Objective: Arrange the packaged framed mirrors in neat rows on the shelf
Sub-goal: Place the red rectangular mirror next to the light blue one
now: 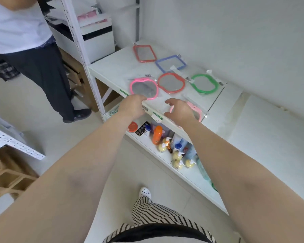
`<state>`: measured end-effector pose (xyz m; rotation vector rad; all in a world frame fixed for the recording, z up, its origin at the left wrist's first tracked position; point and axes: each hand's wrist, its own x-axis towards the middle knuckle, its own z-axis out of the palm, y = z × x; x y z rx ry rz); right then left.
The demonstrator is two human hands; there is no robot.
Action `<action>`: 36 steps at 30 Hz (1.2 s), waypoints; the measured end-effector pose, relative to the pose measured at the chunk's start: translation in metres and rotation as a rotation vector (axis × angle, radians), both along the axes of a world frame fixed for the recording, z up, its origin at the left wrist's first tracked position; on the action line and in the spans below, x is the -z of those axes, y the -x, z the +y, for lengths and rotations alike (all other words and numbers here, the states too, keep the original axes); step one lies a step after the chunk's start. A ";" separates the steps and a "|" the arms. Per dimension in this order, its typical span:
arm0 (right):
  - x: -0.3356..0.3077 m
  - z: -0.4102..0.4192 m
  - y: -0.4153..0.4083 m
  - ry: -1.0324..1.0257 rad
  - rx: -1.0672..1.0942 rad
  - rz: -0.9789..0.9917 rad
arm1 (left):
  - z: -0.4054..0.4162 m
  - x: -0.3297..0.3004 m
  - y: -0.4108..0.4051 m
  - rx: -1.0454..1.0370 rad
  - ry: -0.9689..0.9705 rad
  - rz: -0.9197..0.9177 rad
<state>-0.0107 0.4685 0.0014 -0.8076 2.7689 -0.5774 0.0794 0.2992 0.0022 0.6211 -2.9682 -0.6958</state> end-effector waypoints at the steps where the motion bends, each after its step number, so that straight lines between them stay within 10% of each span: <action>1: 0.003 -0.013 0.010 -0.002 -0.013 -0.001 | -0.011 0.002 0.007 -0.006 0.004 -0.009; 14: 0.007 -0.170 0.125 -0.006 -0.110 -0.004 | -0.161 0.003 0.093 -0.034 0.043 -0.044; 36: 0.040 -0.280 0.246 -0.050 0.330 -0.072 | -0.300 0.060 0.292 0.178 -0.004 -0.065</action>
